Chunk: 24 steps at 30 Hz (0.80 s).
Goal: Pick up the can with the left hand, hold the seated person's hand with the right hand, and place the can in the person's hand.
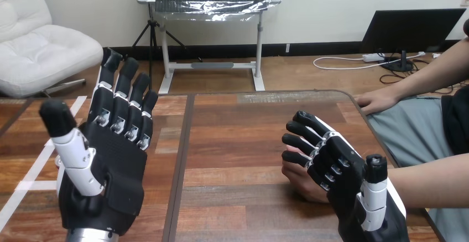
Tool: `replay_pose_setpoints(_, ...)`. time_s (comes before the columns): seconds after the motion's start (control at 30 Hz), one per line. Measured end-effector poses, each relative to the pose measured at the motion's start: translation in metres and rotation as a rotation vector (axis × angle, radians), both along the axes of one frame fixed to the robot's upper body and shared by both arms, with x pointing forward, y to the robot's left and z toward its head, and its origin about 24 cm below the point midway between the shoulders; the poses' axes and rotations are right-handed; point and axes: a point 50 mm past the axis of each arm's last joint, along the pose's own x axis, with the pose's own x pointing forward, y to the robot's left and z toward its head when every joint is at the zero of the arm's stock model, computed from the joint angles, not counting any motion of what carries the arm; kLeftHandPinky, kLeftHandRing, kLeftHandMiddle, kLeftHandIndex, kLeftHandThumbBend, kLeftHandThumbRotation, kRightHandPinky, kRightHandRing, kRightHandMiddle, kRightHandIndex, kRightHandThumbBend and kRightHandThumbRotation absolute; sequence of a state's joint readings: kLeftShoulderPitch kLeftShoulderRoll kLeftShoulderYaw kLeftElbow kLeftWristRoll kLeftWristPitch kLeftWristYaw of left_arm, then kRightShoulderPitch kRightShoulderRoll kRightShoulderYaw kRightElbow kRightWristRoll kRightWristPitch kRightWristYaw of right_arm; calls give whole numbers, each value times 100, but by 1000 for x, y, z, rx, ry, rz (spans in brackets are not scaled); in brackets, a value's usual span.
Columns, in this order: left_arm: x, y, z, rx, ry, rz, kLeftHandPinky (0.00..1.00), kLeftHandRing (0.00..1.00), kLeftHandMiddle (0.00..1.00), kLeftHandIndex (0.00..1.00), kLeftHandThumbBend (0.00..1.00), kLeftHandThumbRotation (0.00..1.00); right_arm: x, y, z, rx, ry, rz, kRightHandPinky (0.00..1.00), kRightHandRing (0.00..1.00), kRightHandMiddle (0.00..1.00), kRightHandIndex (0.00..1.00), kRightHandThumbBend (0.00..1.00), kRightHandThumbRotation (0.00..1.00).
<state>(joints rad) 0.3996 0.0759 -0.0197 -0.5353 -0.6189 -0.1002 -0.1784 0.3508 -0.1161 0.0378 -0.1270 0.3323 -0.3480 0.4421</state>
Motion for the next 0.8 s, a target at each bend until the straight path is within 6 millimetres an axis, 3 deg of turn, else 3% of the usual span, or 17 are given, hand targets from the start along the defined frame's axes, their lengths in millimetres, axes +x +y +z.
replay_pose_setpoints(0.4, 0, 1, 0, -11, -4, -5, 100, 100, 100, 100, 100, 38, 0, 0, 0, -14, 1, 2, 80, 86, 87, 87, 98, 100)
replay_pose_setpoints(0.8, 0, 1, 1, 38, -11, 5, 100, 100, 100, 100, 99, 28, 0, 1, 0, -16, 1, 3, 80, 86, 88, 87, 98, 100)
